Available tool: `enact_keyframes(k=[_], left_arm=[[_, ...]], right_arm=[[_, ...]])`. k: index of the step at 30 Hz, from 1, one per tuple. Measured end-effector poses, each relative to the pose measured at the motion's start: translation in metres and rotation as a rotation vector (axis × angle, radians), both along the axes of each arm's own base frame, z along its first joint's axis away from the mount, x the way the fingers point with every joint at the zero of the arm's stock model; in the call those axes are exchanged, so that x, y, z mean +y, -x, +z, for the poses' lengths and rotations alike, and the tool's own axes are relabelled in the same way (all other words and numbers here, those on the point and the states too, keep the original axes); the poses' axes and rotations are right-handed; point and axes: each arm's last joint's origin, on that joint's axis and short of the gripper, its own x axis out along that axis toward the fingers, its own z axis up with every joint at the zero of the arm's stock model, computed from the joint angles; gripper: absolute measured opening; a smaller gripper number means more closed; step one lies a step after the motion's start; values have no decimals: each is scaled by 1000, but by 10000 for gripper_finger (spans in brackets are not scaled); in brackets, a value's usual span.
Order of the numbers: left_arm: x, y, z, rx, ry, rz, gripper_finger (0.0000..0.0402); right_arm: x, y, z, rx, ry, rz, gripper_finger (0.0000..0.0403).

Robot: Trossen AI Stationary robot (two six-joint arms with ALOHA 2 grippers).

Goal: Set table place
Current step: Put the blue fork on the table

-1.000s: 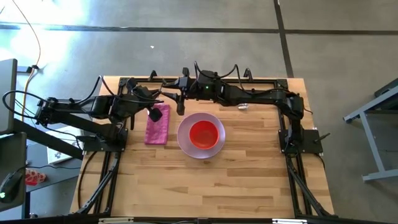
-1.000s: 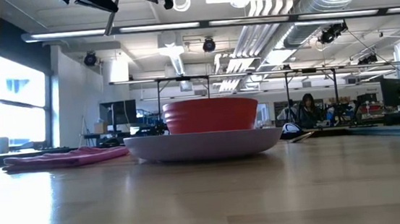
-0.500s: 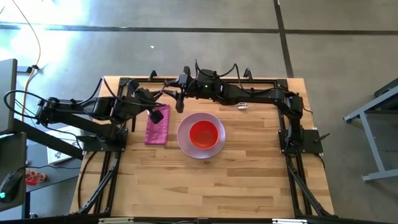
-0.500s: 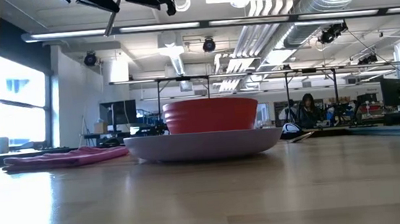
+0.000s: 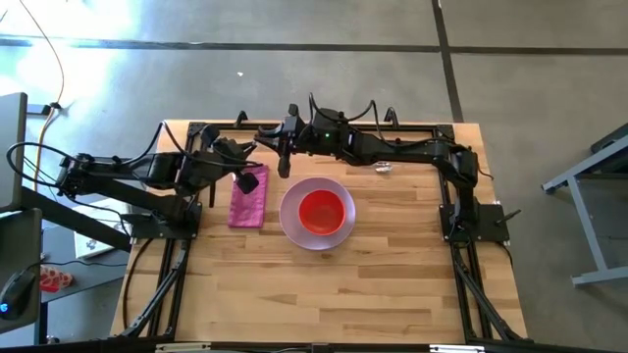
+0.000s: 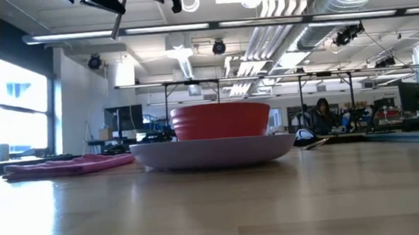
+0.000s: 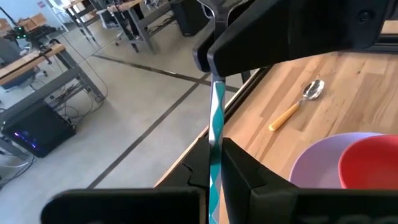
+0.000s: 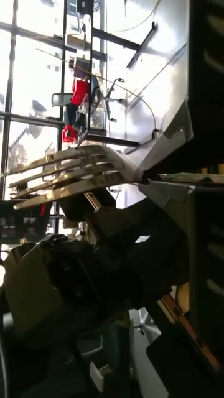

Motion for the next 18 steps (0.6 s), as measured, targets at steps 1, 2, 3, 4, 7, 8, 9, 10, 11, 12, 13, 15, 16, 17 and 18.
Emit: enact_keyframes(k=[1, 2, 3, 4, 7, 8, 9, 10, 11, 12, 13, 15, 16, 17, 18], left_arm=[[0, -1, 0, 2, 1, -1, 8], [0, -2, -1, 5, 0, 1, 8], [0, -2, -1, 8, 0, 2, 8], [0, -2, -2, 10, 1, 2, 11], [0, -3, 0, 3, -6, -6, 31], [0, -3, 0, 5, -10, -11, 42], [0, -3, 0, 0, -11, -13, 54], [0, -4, 1, -8, -6, -23, 67], [0, -4, 1, -11, -3, -28, 80], [0, -4, 2, -15, -4, -30, 93], [-1, -5, 2, -18, -4, -32, 106], [0, -5, 2, -21, -5, -32, 132], [0, -5, 2, -19, -6, -31, 144], [0, -5, 2, -18, -7, -30, 157], [0, -4, 2, -18, -7, -31, 170]], right_arm=[[0, 0, 0, 3, -8, 0, 4], [-1, 0, -1, 8, -12, 2, 3], [-2, 0, -1, 13, -15, 4, 3], [-2, 0, -2, 15, -18, 4, 2], [-6, 4, 1, 30, -28, 5, 2], [-7, 6, 1, 43, -32, 3, 1], [-10, 8, 3, 56, -34, -4, 0], [-13, 12, 4, 82, -37, -20, 0], [-17, 15, 6, 93, -39, -35, 0], [-21, 20, 9, 106, -39, -51, 0], [-25, 26, 14, 122, -40, -63, 0], [-32, 40, 25, 137, -38, -91, 0], [-33, 46, 30, 146, -31, -102, 0], [-35, 52, 35, 162, -24, -115, 0], [-36, 58, 37, 190, -20, -131, 0]])
